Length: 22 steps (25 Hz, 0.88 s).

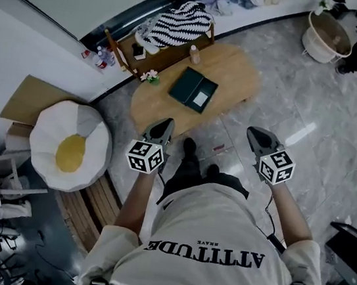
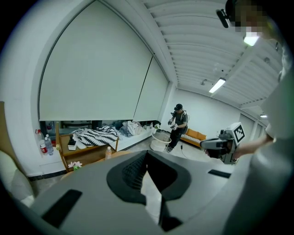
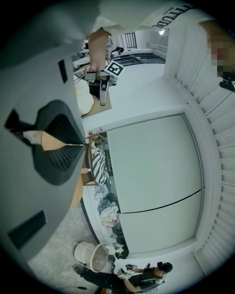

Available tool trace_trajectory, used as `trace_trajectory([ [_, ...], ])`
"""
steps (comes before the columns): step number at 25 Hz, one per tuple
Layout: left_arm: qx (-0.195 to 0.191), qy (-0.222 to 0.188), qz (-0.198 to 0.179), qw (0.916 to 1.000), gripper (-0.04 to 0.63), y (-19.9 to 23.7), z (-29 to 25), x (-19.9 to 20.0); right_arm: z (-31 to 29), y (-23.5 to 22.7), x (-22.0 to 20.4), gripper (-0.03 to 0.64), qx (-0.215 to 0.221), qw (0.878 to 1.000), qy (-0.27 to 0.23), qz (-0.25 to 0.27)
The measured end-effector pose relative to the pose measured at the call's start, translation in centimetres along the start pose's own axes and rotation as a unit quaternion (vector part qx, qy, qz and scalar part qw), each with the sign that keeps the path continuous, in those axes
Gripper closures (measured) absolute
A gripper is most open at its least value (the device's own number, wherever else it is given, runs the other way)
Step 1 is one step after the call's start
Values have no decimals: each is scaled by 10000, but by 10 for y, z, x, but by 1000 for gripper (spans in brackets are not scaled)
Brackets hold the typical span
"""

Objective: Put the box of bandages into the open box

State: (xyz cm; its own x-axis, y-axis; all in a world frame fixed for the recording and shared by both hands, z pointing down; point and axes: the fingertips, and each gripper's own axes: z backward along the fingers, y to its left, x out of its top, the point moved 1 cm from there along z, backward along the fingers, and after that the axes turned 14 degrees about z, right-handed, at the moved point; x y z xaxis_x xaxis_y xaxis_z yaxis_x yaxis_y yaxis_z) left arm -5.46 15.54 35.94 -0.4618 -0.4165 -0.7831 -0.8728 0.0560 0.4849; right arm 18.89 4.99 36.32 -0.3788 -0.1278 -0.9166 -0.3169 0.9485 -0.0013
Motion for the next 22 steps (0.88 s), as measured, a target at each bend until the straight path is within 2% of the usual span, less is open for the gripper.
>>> trace_trajectory([
  [9,-125,-232,-156,9995,574,5,49,10,-7,30,12,594,-37,9999,-147,-64],
  [14,-227,-178,-487,9984,574,14,75,10,-13,53,20,594,-183,9997,-153,-60],
  [22,-483,-123,-458,9977,574,30,109,6,-12,91,35,595,-469,9986,-228,-37],
])
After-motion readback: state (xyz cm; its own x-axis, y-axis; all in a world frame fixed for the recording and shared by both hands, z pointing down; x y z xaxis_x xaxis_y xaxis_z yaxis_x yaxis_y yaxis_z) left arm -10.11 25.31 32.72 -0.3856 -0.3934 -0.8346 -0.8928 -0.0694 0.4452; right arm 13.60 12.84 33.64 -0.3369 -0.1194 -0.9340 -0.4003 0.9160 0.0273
